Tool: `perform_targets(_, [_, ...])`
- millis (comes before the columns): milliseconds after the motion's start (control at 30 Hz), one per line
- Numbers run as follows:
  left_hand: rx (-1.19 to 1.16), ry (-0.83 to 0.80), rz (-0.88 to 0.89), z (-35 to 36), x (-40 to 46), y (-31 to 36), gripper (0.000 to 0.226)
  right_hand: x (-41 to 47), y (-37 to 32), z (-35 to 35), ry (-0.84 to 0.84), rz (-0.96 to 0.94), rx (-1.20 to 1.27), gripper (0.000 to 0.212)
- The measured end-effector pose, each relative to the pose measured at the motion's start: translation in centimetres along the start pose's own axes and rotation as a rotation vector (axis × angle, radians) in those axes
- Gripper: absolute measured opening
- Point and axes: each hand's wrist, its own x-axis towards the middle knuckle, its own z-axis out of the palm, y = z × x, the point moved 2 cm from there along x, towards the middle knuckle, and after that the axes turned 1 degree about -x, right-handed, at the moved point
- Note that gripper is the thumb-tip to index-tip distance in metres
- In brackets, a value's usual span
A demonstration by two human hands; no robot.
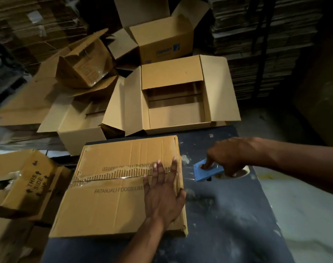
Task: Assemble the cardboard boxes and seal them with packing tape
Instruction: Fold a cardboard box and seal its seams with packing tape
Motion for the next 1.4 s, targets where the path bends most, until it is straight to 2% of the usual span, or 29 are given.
perform_targets(133, [0.04, -0.023, 0.044, 0.3, -0.5, 0.2, 0.081, 0.1, -1.0, -0.9, 0.071, -0.027, -0.044, 0.062])
perform_targets(233, [0.142, -0.008, 0.025, 0.8, 0.3, 0.4, 0.074, 2.3, -3.4, -0.7, 0.041, -0.055, -0.019, 0.05])
perform_targets(333, [0.162, -0.014, 0.029, 1.1, 1.1, 0.3, 0.066, 3.8, -4.4, -1.1, 0.084, -0.055, -0.037, 0.051])
perform_targets(400, [0.185, -0.047, 0.033, 1.4, 1.1, 0.5, 0.066, 3.9, -4.5, -0.6, 0.125, -0.055, -0.01, 0.047])
perform_targets(467, [0.188, -0.014, 0.037, 1.1, 1.2, 0.7, 0.065, 4.0, -4.2, 0.2, 0.155, -0.042, 0.045, 0.043])
perform_targets(567, [0.233, -0.077, 0.011, 1.2, 1.3, 0.7, 0.068, 4.1, -3.9, 1.0, 0.152, -0.022, 0.108, 0.043])
perform_targets(733, [0.325, 0.084, 0.051, 1.0, 1.1, 1.1, 0.066, 5.1, -3.7, 0.9, 0.221, 0.012, 0.084, 0.04])
perform_targets(833, [0.342, 0.1, 0.066, 0.8, 1.5, 1.5, 0.048, 7.2, -4.8, 3.7, 0.137, 0.033, -0.03, 0.044])
perform_targets(900, [0.357, 0.093, 0.107, 1.1, 1.3, 1.1, 0.041, 8.3, -4.8, 7.6, 0.069, 0.03, -0.057, 0.038])
perform_targets(933, [0.339, 0.07, 0.119, 1.2, 1.3, 0.8, 0.036, 8.5, -4.2, 9.4, 0.032, 0.015, 0.041, 0.034])
perform_targets(1000, [0.265, 0.062, 0.129, 1.6, 1.7, 0.6, 0.042, 8.0, -2.6, 12.2, -0.067, -0.044, 0.341, 0.037])
perform_targets(1100, [0.136, 0.107, 0.144, 1.9, 2.0, 0.5, 0.068, 8.3, 0.3, 15.3, 0.027, -0.048, 0.669, 0.053])
perform_targets(1133, [0.113, 0.098, 0.142, 1.9, 1.8, 0.5, 0.073, 8.8, 0.9, 16.5, 0.075, -0.016, 0.736, 0.055])
perform_targets(1200, [0.035, 0.14, 0.144, 1.6, 1.5, 0.4, 0.07, 10.2, 2.3, 19.0, 0.15, 0.063, 0.855, 0.05])
perform_targets(1267, [-0.074, 0.166, 0.086, 0.7, 1.6, 0.4, 0.057, 11.3, 3.3, 21.2, 0.185, 0.145, 0.96, 0.038])
perform_targets(1333, [-0.118, 0.187, 0.052, -0.2, 2.1, 0.1, 0.063, 12.5, 4.4, 23.2, 0.182, 0.181, 1.053, 0.027])
perform_targets(1400, [-0.127, 0.243, 0.073, -0.6, 3.0, -0.5, 0.067, 12.9, 4.8, 24.4, 0.173, 0.204, 1.103, 0.037])
